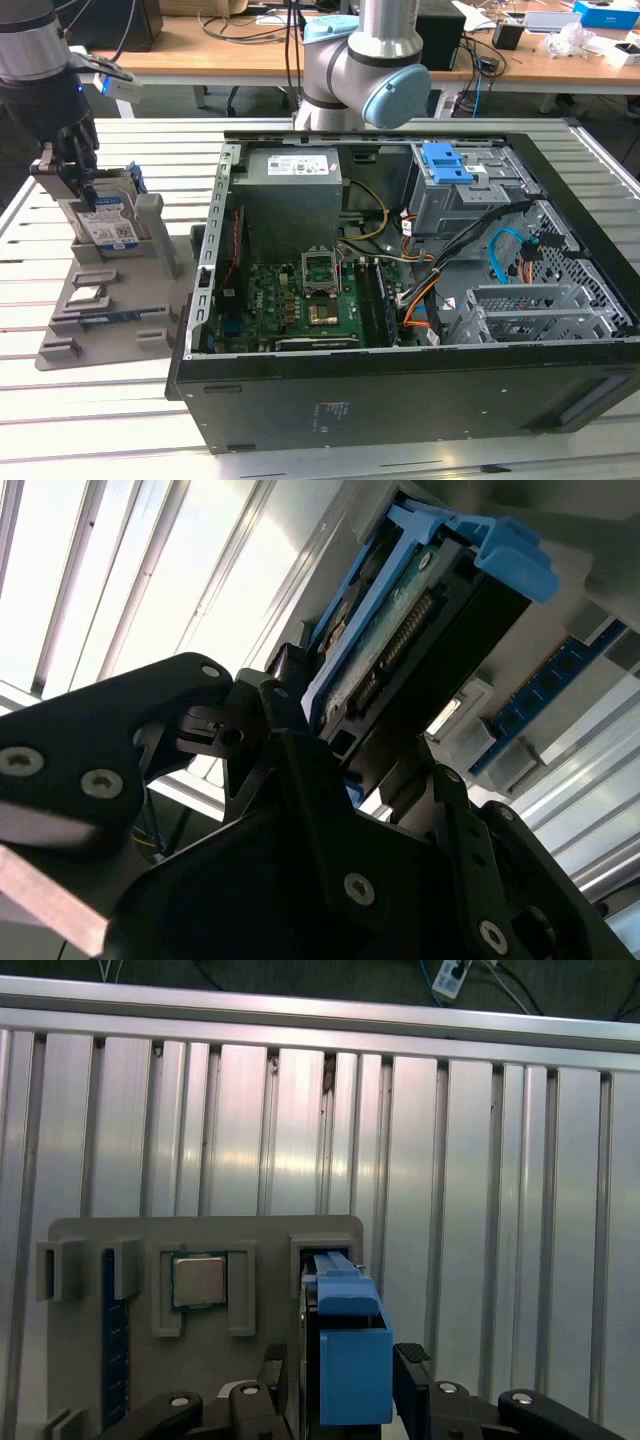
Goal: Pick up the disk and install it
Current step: 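Pick up the disk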
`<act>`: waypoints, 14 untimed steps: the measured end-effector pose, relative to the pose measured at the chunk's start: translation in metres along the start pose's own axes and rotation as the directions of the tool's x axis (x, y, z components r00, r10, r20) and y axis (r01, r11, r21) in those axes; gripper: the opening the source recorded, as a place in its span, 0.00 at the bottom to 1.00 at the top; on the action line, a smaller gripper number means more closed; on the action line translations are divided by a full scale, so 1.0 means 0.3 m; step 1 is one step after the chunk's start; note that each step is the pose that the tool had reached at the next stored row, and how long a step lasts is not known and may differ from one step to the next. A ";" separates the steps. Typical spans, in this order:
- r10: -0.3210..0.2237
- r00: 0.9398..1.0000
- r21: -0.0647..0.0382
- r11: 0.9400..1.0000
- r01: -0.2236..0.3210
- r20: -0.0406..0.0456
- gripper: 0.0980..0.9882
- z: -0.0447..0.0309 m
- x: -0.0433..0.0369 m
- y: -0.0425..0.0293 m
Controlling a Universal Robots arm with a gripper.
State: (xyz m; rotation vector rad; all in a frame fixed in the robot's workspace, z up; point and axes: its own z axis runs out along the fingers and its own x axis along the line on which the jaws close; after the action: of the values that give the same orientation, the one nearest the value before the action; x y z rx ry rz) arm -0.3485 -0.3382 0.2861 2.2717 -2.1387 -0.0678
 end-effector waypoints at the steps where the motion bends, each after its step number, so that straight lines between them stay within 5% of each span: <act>1: 0.000 1.000 0.000 1.000 0.000 0.000 0.50 0.000 0.000 0.000; 6: -0.001 1.000 0.000 1.000 0.001 0.000 0.50 0.001 0.000 0.000; 9: -0.001 1.000 0.000 1.000 0.001 0.000 0.33 0.001 0.000 0.000; 14: -0.001 1.000 0.000 1.000 0.001 0.000 0.30 0.001 0.000 0.000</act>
State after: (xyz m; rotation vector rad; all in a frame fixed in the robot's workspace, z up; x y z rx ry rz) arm -0.3484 -0.3382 0.2859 2.2729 -2.1375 -0.0676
